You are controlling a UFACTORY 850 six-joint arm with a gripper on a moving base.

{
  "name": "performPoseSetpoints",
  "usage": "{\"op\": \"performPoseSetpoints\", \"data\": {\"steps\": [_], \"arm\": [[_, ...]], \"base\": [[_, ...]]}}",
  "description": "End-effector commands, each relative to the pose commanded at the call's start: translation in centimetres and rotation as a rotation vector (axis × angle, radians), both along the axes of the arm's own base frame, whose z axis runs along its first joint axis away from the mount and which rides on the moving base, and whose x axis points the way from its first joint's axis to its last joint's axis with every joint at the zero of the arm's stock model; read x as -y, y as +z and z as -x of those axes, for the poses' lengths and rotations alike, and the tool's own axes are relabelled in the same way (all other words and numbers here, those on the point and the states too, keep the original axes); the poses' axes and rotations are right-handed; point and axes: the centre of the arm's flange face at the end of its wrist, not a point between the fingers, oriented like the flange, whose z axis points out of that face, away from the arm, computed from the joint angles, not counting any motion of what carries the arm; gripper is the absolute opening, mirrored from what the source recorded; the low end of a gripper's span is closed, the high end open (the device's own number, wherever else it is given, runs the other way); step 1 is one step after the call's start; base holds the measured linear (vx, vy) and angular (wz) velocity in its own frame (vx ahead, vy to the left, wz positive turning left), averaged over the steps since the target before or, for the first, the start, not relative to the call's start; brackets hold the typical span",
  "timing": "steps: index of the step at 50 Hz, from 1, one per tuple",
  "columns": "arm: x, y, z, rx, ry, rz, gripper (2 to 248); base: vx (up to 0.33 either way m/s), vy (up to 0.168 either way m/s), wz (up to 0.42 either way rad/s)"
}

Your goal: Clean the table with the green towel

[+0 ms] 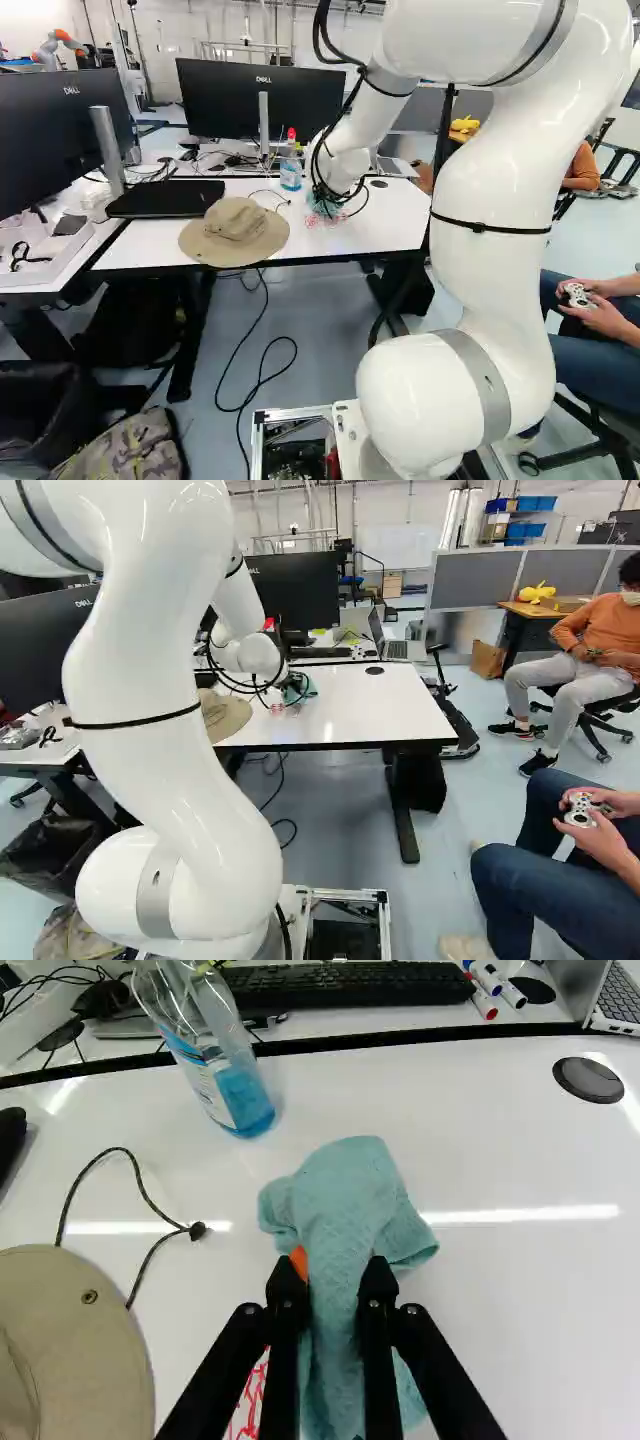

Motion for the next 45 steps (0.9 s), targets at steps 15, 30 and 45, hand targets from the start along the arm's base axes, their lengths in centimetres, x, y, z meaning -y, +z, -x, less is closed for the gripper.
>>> {"op": "performPoseSetpoints", "data": {"steps": [15,30,45], "arm": [[-0.01,-0.12,0.12,-0.019,0.001,0.0,62],[-0.01,-0.22,0.22,-0.034,0.002,0.0,62],[-0.01,-0.29,0.3,-0.047,0.002,0.0,62]], "base": [[0.0,0.0,0.0],[0.0,0.0,0.0],[0.0,0.0,0.0]]}}
